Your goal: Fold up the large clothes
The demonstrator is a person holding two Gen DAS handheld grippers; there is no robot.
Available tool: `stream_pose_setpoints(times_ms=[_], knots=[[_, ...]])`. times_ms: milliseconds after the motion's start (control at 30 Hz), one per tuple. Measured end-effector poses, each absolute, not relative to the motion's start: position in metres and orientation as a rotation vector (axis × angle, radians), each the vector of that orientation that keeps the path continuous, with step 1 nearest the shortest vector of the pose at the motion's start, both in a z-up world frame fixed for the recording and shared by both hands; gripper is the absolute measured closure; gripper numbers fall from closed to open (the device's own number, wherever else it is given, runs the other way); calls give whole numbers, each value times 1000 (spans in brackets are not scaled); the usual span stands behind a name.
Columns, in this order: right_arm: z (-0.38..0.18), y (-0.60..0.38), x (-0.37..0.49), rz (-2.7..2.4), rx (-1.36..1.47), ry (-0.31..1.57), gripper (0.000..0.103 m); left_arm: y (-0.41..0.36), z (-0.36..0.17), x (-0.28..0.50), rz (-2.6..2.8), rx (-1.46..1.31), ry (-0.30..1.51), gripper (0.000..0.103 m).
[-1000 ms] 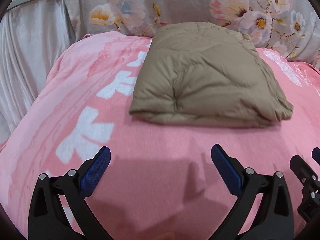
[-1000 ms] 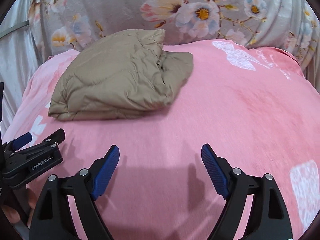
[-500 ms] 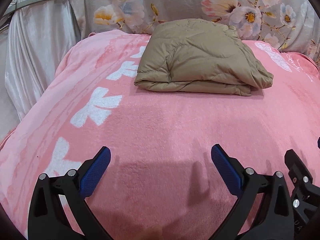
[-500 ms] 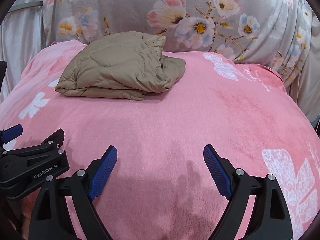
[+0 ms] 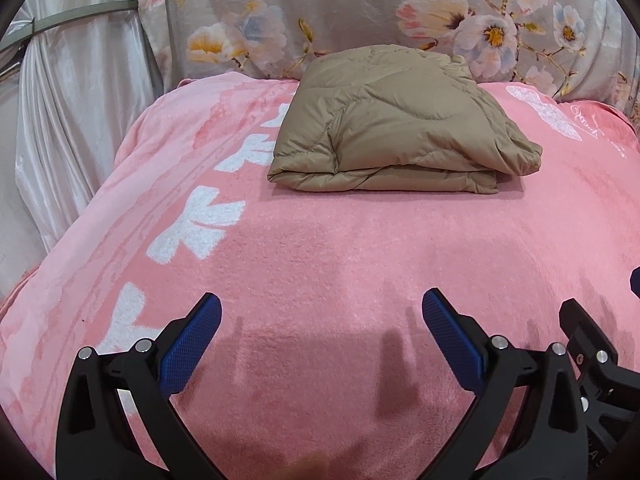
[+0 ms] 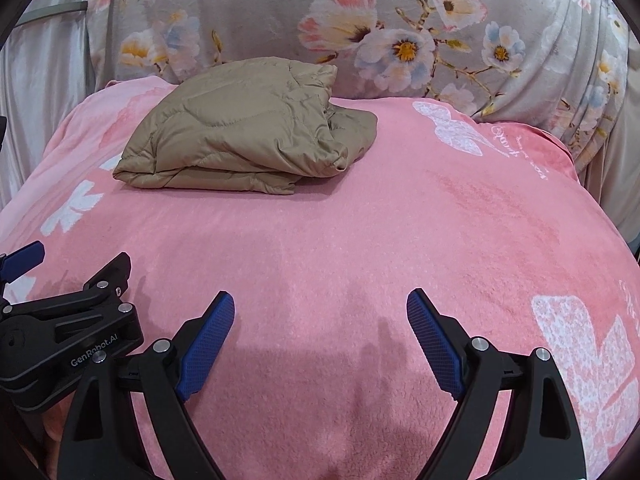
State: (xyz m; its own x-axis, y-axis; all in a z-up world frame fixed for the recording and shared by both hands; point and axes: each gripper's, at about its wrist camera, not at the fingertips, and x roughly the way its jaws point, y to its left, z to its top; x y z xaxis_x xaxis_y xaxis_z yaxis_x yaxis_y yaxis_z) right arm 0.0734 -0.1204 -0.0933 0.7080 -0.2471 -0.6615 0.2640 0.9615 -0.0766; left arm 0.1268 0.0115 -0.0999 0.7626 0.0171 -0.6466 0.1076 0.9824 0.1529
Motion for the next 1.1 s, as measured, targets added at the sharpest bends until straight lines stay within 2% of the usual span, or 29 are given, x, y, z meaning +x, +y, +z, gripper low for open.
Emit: stream_pose_setpoints(times_ms=[1100], knots=[[-94, -121, 73, -283, 30, 732, 17, 11, -97, 124, -41, 195, 684, 5]])
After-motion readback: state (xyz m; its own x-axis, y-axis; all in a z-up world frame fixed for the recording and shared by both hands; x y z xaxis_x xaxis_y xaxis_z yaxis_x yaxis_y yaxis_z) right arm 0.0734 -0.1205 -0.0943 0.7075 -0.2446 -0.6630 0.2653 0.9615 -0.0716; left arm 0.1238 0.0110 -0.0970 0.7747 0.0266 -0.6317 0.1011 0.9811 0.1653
